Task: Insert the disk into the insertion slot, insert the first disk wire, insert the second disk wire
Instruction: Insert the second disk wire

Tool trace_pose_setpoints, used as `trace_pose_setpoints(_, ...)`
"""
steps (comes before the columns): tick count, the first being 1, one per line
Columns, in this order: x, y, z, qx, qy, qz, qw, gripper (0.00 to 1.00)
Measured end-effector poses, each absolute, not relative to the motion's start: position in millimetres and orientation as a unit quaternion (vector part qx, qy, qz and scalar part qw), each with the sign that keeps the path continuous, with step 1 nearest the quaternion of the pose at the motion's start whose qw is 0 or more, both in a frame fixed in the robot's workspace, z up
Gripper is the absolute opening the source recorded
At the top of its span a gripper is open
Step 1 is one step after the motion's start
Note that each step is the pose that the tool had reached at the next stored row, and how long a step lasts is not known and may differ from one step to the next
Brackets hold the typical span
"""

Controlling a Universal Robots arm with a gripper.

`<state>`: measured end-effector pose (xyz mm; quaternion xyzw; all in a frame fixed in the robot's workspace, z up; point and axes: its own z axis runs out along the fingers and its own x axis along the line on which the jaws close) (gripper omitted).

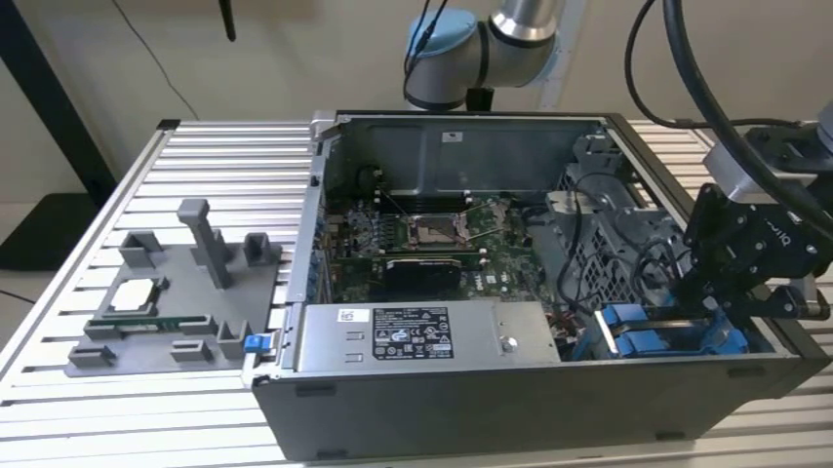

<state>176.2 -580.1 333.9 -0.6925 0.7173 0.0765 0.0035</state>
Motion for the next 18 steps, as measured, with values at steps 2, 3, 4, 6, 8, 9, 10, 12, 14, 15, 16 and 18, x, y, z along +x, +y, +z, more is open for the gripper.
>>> trace_pose_setpoints(2, 176, -580, 334, -0.693, 0.717, 0.077, 0.004, 0.0)
trace_pose_setpoints(3, 176, -580, 335, -0.693, 0.717, 0.076, 0.003, 1.0)
trace_pose_setpoints(4, 176, -580, 335, -0.693, 0.717, 0.076, 0.003, 1.0)
trace_pose_setpoints(6, 176, -580, 338, -0.693, 0.717, 0.077, 0.003, 1.0)
trace_pose_setpoints(8, 176, -580, 340, -0.693, 0.717, 0.076, 0.003, 1.0)
trace_pose_setpoints(9, 176, -580, 342, -0.693, 0.717, 0.076, 0.003, 1.0)
trace_pose_setpoints(10, 176, -580, 343, -0.693, 0.717, 0.077, 0.004, 1.0)
trace_pose_setpoints(12, 176, -580, 346, -0.693, 0.717, 0.077, 0.004, 1.0)
trace_pose_setpoints(14, 176, -580, 348, -0.692, 0.717, 0.076, 0.004, 1.0)
trace_pose_setpoints(15, 176, -580, 349, -0.692, 0.717, 0.076, 0.003, 1.0)
trace_pose_setpoints(16, 176, -580, 350, -0.692, 0.717, 0.076, 0.003, 1.0)
trace_pose_setpoints(18, 176, -580, 352, -0.693, 0.717, 0.076, 0.003, 1.0)
